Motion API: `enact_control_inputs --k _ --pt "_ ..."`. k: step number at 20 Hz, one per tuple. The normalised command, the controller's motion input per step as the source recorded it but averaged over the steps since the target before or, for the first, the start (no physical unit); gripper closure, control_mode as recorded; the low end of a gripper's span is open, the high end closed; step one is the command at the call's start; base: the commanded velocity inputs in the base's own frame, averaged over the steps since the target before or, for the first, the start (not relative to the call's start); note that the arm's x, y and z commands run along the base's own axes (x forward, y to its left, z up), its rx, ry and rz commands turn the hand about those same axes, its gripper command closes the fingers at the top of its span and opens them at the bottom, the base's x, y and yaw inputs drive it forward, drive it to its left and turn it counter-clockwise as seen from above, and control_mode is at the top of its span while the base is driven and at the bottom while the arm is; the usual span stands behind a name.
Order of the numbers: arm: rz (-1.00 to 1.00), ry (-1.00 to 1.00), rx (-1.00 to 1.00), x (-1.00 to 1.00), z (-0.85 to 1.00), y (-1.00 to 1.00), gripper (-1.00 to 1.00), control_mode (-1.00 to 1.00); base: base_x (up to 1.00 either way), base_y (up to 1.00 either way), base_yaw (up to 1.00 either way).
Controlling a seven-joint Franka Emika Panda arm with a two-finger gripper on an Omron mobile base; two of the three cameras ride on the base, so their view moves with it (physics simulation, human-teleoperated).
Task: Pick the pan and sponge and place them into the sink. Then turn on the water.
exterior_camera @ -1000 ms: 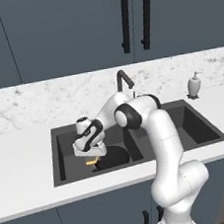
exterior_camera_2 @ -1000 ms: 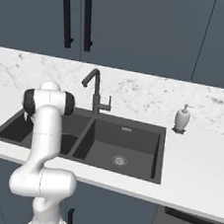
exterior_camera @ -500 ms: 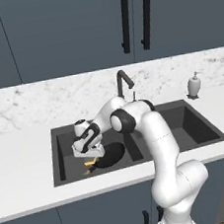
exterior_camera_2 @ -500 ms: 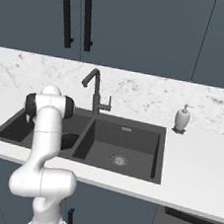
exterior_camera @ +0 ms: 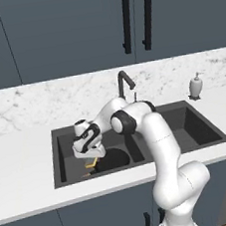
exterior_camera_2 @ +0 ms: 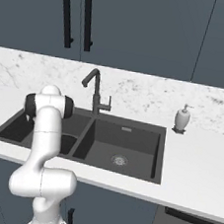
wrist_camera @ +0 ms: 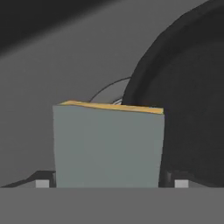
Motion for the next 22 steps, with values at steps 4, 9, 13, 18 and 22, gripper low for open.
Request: enact_control_inputs --k 4,9,13,18,22 --pt "-0.05 -0.05 0.03 -0.21 0.24 -0.05 -1.0 -1.0 0.0 0.0 0.0" --pt "-0.05 -0.21 0.06 -0.45 0.47 -0.16 -1.0 -1.0 0.0 0.0 0.0" --pt "-0.02 -0.26 0.03 -0.69 0.63 -0.02 -1.0 -1.0 0.0 0.0 0.0" --pt "0.0 -0.29 0.0 -0.75 0.54 0.0 -1.0 -1.0 0.0 0.0 0.0" --pt "0.0 -0.3 0.0 -0.73 0.59 0.0 -1.0 -1.0 0.0 0.0 0.0"
